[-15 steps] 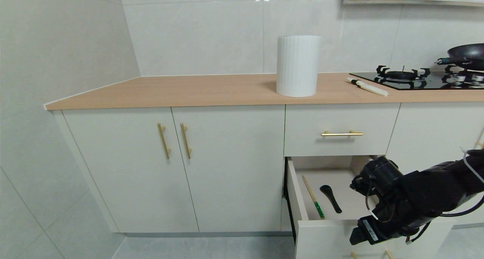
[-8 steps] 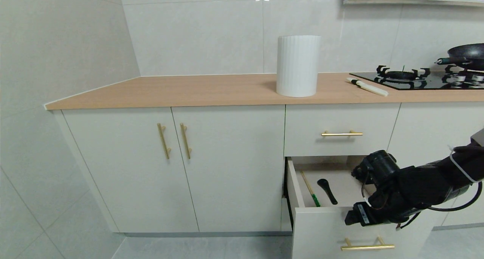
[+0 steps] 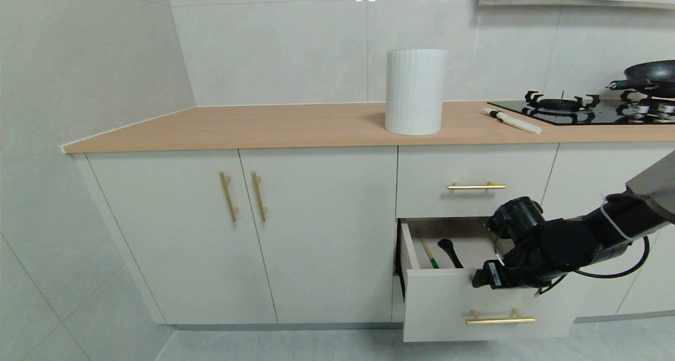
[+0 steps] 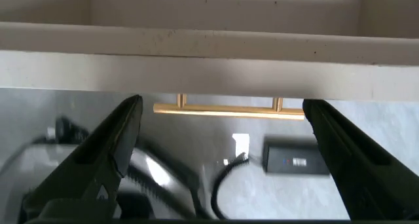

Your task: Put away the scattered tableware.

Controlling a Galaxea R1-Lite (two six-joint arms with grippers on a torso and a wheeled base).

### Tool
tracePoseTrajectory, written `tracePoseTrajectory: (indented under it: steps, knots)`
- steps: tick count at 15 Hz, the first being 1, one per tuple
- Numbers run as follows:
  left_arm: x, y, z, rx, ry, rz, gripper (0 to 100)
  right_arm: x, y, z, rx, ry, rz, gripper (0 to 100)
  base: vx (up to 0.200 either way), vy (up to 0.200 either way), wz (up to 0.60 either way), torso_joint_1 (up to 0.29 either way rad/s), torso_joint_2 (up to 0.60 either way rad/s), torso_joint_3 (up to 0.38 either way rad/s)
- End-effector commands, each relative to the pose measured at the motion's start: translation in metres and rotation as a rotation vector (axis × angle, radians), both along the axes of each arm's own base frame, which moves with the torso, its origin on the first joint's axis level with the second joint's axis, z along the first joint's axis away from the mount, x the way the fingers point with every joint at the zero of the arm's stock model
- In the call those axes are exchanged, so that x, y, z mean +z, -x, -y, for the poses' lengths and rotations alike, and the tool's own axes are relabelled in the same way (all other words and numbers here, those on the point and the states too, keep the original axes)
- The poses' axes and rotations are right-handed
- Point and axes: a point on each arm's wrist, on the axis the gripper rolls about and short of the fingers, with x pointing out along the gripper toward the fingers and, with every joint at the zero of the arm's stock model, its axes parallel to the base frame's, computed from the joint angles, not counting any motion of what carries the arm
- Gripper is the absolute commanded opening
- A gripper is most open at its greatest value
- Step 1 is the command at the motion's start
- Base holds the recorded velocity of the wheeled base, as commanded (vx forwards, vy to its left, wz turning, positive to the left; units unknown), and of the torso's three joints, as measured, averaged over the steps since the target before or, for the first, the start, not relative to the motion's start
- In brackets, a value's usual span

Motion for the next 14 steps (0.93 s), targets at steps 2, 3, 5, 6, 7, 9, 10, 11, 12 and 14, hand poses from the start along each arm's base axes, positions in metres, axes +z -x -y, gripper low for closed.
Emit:
tracePoseTrajectory:
  steps: [2,3,5,6,7,9,10,11,12,14]
  knots:
    - [0.0,0.0,0.0,0.0,0.0,0.0,100,-0.019,-0.032,0.0,-0.018,-0.002,0.008,100,0.0,0.0,0.0,0.0,0.0,0.0]
    - [0.0,0.0,0.0,0.0,0.0,0.0,100,-0.022,-0.04,-0.002,-0.018,-0.005,0.019,100,0.0,0.0,0.0,0.0,0.0,0.0]
    - [0.0,0.0,0.0,0.0,0.0,0.0,100,-0.03,-0.052,-0.005,-0.017,-0.014,0.054,100,0.0,0.0,0.0,0.0,0.0,0.0]
    - [0.0,0.0,0.0,0.0,0.0,0.0,100,-0.04,-0.061,-0.007,-0.018,-0.025,0.107,100,0.0,0.0,0.0,0.0,0.0,0.0]
    - [0.0,0.0,0.0,0.0,0.0,0.0,100,-0.043,-0.063,-0.007,-0.019,-0.029,0.127,100,0.0,0.0,0.0,0.0,0.0,0.0]
    - [0.0,0.0,0.0,0.0,0.0,0.0,100,-0.056,-0.074,-0.01,-0.038,-0.054,0.219,100,0.0,0.0,0.0,0.0,0.0,0.0]
    - [0.0,0.0,0.0,0.0,0.0,0.0,100,-0.061,-0.077,-0.01,-0.05,-0.067,0.244,100,0.0,0.0,0.0,0.0,0.0,0.0]
    - [0.0,0.0,0.0,0.0,0.0,0.0,100,-0.066,-0.08,-0.009,-0.067,-0.068,0.277,100,0.0,0.0,0.0,0.0,0.0,0.0]
    - [0.0,0.0,0.0,0.0,0.0,0.0,100,-0.07,-0.084,-0.004,-0.087,-0.063,0.303,100,0.0,0.0,0.0,0.0,0.0,0.0]
    - [0.0,0.0,0.0,0.0,0.0,0.0,100,-0.077,-0.091,-0.001,-0.111,-0.076,0.368,100,0.0,0.0,0.0,0.0,0.0,0.0]
